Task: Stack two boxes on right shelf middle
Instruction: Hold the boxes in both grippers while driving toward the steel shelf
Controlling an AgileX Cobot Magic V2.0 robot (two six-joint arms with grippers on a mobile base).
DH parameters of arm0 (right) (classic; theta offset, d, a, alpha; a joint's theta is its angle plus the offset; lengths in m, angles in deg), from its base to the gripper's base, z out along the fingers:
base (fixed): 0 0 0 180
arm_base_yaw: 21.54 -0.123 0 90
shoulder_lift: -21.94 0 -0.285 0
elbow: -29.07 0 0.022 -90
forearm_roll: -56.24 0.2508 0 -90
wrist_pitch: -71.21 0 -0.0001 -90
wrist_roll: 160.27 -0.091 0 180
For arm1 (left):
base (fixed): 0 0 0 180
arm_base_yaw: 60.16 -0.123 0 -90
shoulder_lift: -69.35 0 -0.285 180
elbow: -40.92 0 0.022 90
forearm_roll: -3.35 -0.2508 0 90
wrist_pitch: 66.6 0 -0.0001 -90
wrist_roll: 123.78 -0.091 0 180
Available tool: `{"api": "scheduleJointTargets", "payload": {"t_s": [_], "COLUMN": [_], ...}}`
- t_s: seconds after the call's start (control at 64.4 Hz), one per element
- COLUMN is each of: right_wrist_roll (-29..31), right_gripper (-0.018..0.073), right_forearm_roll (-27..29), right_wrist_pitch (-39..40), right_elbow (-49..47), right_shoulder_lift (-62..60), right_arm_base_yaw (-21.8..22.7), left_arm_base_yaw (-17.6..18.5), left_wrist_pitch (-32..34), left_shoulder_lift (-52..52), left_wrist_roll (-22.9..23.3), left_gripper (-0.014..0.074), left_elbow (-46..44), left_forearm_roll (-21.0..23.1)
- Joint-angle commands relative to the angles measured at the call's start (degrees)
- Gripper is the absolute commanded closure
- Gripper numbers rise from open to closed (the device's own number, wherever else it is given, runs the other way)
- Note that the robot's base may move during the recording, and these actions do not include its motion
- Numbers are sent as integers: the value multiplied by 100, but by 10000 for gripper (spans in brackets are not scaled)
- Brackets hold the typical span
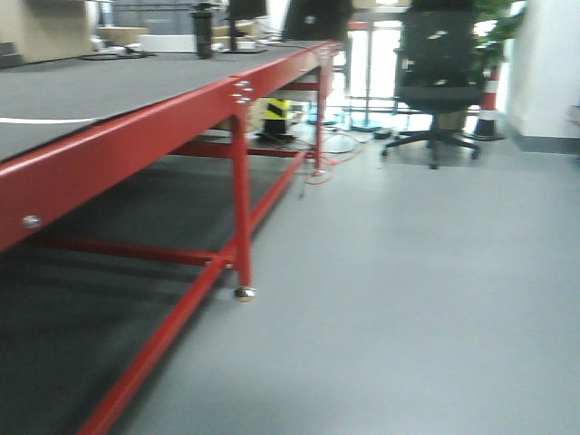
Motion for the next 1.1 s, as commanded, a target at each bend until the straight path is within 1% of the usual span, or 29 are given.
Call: {"api": "scheduleJointTargets", "payload": {"t_s": [0.0,1.088], "right_wrist_roll": [72,72], "right_gripper": [713,713], "right_forearm_roll": [93,93], "right_wrist_pitch": [273,273], "right_elbow": [-93,-93], "right_shoulder_lift": [-70,-70], "right_arm_base_yaw": [10,10], "left_arm_base_yaw": [-30,-30], "left_wrist_pitch": [254,254], "left_shoulder_lift": [91,91], "left_wrist_roll": [-23,-23], "left_gripper": [708,708], "left_elbow": [-73,-73], "left_forearm_roll": [52,52]}}
